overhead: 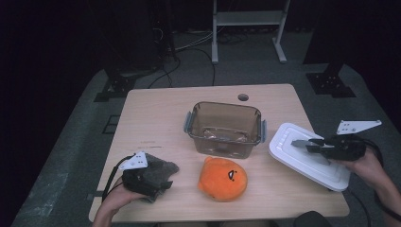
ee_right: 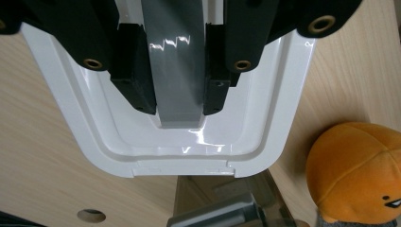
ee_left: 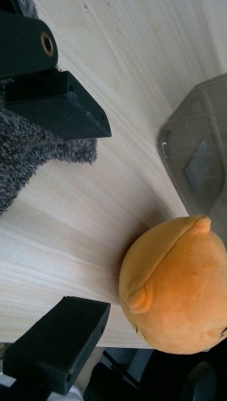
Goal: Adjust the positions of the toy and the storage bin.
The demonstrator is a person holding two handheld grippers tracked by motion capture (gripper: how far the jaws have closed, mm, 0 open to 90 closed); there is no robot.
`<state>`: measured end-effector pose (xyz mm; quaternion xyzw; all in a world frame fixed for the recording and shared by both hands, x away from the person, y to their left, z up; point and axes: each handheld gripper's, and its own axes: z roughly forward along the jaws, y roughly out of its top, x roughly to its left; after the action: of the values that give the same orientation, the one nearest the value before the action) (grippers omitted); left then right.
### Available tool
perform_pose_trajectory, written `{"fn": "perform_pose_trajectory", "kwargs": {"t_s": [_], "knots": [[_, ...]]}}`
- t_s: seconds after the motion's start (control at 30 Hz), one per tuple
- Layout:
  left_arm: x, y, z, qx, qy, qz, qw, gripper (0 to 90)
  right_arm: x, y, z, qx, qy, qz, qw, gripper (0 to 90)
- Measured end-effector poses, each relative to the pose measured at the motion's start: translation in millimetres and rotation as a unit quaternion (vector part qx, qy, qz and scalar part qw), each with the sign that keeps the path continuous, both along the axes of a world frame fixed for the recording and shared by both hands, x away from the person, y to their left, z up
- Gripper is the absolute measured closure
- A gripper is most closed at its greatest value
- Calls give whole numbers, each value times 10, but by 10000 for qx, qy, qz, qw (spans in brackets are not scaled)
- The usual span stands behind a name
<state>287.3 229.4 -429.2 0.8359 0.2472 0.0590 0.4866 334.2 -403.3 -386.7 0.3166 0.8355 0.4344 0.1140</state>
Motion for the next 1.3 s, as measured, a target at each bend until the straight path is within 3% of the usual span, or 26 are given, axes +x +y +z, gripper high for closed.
{"fn": "perform_pose_trajectory", "kwargs": {"t_s": [0.47, 0.77, 1.3], "knots": [[9, 13, -7, 41, 2, 16, 10000, 137, 15, 117, -267, 69, 168, 64, 9998, 655], [8, 12, -3, 29, -14, 3, 10000, 136, 7, 220, -363, 108, 117, 150, 9998, 655], [-7, 26, -6, 16, -15, 8, 10000, 136, -56, 442, -587, -73, 156, 338, 9993, 654]]}}
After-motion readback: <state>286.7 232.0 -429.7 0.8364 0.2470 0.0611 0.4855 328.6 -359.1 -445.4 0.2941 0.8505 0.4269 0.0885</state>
